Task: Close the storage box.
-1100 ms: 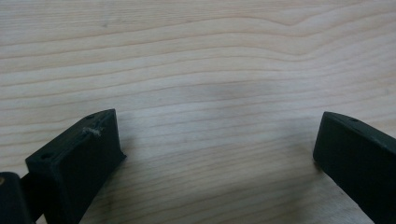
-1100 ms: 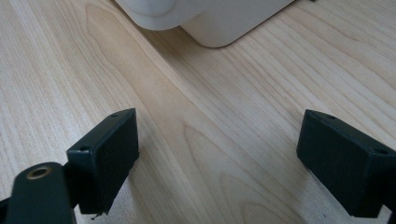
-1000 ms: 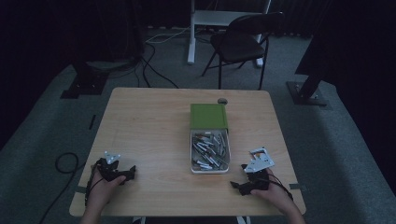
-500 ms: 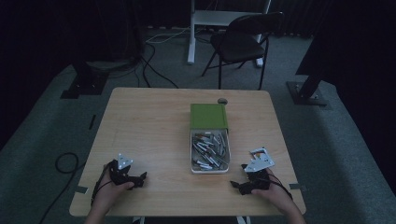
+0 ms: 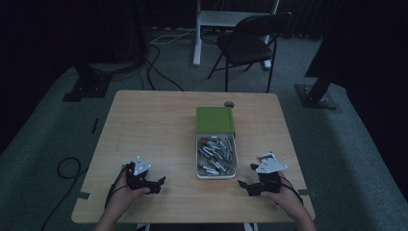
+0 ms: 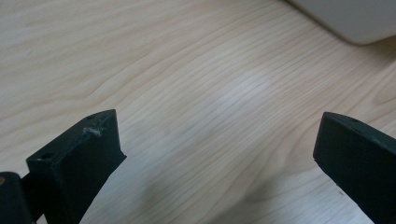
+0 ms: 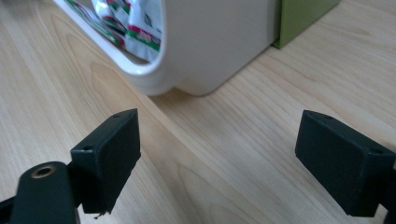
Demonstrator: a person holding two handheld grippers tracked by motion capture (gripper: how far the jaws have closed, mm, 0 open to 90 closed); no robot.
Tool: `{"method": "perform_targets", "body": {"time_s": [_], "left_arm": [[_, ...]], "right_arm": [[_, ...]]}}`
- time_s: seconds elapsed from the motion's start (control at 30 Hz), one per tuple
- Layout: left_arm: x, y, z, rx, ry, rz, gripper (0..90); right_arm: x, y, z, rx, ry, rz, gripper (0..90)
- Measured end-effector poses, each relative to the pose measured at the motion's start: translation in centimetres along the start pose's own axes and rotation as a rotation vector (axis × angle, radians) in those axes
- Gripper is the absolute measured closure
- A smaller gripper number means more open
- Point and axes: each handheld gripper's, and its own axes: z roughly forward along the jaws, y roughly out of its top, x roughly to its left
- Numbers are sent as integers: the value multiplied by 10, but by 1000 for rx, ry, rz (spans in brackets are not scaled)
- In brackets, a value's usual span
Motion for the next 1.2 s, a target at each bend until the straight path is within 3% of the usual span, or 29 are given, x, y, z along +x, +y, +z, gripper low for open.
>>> {"method": "perform_targets", "body": {"time_s": [0.5,0.6,0.9,1.2], "left_arm": [[-31,30,8,-70,-100,73,15],[-35,35,10,-77,-111,92,15],[-50,47,17,-99,-140,119,15],[-60,58,25,-118,-181,117,15]], "right_arm": [[1,18,-9,-81,14,43,136],[0,22,-10,-90,10,32,136],[-3,30,-7,-117,17,45,136],[-5,34,-1,-116,9,48,136]]}}
